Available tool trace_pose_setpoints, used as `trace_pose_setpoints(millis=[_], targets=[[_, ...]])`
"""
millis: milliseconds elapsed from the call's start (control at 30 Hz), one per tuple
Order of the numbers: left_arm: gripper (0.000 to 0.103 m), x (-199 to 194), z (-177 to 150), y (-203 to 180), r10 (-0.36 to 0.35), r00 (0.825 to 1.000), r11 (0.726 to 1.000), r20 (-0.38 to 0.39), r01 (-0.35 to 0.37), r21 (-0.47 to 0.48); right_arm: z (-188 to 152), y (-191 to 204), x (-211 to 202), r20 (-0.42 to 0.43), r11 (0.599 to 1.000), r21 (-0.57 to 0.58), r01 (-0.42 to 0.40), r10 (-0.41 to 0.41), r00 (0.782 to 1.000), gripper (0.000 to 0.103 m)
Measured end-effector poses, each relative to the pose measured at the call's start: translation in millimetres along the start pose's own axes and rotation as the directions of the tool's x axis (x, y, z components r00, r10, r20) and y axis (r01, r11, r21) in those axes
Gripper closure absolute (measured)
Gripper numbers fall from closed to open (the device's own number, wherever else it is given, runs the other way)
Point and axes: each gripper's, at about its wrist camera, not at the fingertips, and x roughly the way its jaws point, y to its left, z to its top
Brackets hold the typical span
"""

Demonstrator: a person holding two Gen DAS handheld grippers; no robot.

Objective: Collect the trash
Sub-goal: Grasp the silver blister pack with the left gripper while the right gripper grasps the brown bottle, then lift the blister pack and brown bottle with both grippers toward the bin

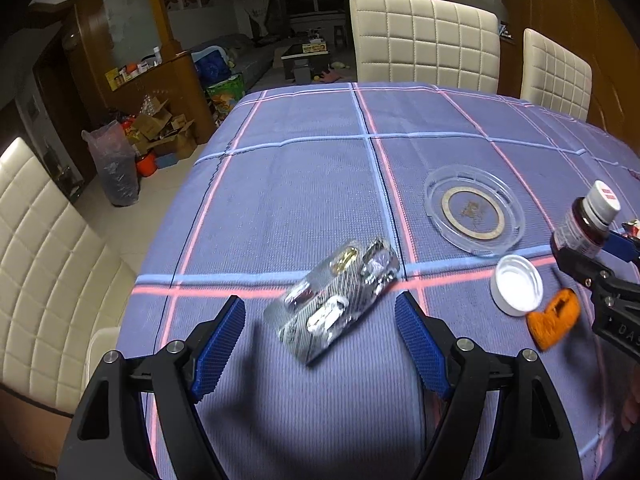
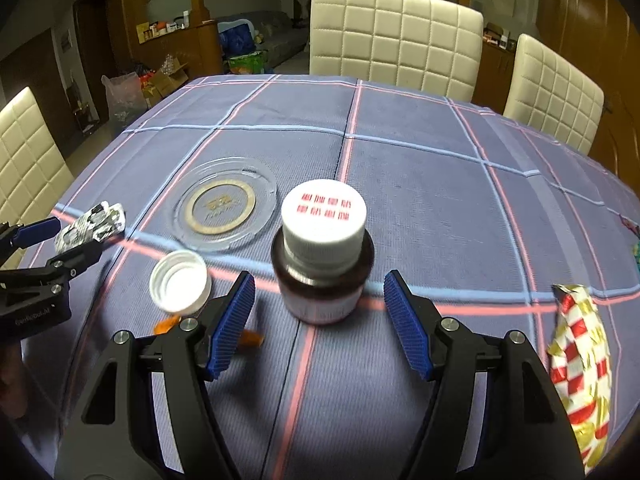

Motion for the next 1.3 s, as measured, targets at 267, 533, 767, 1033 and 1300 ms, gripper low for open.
trace_pose_setpoints(millis=[267,533,767,1033,1300], targets=[[0.073,-2,-3,-1,-0.039,0.999,0.999,-0.012,0.039,0.002,-4,5,0,-0.02,1.0,-0.018,-0.005,0.005,1.0,0.057],[0.076,-30,-22,1,-0.073,0.997,0.997,0.016,0.073,-0.01,-24,17,-23,-0.01,0.999,-0.039,-0.009,0.008,1.0,0.057],[0.076,-62,-48,12,-0.073,0.997,0.997,0.037,0.074,-0.019,-44,35,-57,0.018,0.998,-0.067,-0.015,0.016,1.0,0.057],[0.075,-96,-82,22,-0.029,0.998,0.999,0.061,0.03,-0.026,-69,83,-82,0.017,0.986,-0.153,-0.072,0.075,0.997,0.057],[0.075,-127,-106,47,0.023,0.995,0.999,0.102,-0.018,-0.049,-81,130,-100,0.03,0.967,-0.229,-0.116,0.125,0.992,0.057]])
